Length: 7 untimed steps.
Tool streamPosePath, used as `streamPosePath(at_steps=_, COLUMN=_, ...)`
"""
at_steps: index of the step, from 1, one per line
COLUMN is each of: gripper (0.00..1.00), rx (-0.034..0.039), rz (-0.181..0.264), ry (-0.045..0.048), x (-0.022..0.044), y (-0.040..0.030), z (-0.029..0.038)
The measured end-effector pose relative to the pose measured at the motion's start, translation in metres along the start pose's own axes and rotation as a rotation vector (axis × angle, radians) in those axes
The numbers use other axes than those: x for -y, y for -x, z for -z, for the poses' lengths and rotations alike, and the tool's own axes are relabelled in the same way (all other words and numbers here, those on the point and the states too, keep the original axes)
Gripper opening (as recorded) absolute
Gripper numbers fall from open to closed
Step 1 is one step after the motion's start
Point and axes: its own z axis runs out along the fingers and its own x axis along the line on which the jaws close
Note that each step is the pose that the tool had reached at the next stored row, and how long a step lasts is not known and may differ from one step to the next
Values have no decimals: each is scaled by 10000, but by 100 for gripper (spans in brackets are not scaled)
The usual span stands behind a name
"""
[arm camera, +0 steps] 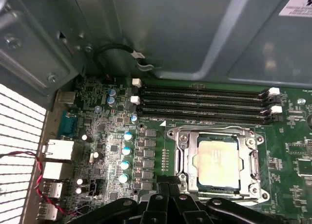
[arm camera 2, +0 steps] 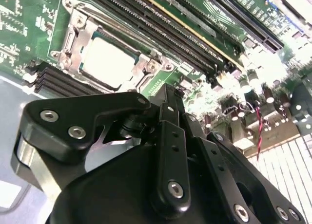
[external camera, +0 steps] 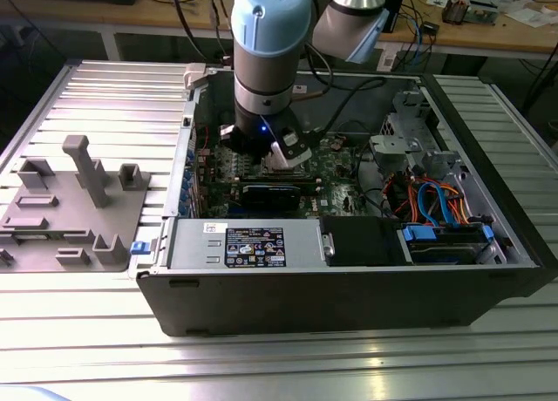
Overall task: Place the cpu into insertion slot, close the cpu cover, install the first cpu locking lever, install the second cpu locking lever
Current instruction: 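Install the second cpu locking lever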
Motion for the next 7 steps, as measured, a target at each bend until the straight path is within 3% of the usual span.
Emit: streamPosePath(at_steps=7, gripper=11, rx=0, rz=0, ry=0, x=-1, y=0, z=3)
